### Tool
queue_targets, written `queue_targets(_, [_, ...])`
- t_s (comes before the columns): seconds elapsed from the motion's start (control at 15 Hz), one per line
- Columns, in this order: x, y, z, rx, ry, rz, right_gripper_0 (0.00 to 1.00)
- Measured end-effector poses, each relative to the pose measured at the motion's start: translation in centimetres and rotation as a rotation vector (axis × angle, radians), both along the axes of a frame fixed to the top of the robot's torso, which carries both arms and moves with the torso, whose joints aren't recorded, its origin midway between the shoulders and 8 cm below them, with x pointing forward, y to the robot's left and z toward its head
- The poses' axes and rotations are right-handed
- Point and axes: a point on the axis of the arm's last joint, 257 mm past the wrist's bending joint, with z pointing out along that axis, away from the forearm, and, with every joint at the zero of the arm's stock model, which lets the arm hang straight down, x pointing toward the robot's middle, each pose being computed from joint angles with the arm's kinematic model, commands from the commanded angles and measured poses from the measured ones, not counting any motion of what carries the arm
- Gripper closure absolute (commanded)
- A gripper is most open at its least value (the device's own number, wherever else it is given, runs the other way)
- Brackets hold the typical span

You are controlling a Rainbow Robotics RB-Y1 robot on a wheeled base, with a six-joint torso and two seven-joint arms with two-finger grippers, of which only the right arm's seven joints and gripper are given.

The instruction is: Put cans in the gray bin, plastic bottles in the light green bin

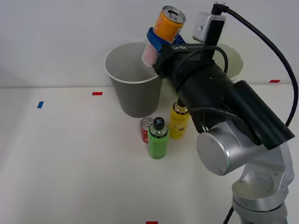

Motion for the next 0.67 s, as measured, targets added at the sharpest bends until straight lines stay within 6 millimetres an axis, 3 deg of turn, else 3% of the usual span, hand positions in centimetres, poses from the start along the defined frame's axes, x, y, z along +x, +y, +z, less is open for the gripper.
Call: queue_targets(0.67, [8.3, 5.3, -2.7, -0.199, 0.017, -0.016, 1.00])
